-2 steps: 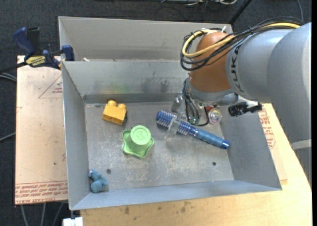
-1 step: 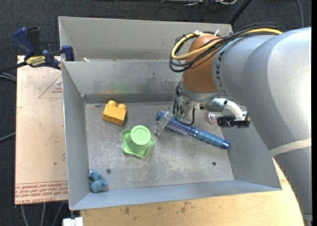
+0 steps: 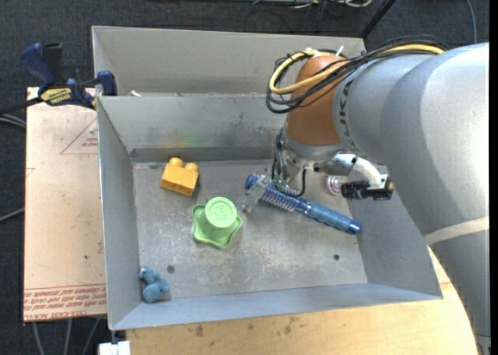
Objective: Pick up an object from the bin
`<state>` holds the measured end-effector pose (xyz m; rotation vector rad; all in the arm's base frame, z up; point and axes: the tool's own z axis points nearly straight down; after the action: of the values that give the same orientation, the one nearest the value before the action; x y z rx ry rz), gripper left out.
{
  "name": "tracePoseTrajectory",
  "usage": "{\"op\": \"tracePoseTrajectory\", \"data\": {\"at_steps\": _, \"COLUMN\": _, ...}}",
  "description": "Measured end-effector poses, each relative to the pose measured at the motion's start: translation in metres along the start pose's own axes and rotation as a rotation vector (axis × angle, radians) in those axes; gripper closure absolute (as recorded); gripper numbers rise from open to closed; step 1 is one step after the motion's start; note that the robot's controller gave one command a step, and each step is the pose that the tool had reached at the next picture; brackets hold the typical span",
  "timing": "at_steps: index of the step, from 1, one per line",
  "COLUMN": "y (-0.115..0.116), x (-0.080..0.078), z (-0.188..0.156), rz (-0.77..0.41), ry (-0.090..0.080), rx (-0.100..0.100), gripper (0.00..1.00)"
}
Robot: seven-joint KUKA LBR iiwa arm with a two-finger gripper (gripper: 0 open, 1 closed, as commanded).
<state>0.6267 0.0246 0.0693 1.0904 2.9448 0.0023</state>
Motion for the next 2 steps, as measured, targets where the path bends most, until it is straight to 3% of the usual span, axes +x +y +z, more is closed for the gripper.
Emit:
{"op": "tracePoseTrajectory", "data": {"at_steps": 1, "y": -0.0001, "x": 0.0005, "z": 0.0007, "rz": 0.0, "ry": 0.001, "rx": 0.001, "gripper": 1.0}}
{"op": "tracePoseTrajectory", "data": {"at_steps": 2, "y": 0.0002, "x": 0.0003, "z": -0.0061, "rz": -0.003, "ry": 0.0, "rx": 0.001, "gripper": 1.0}}
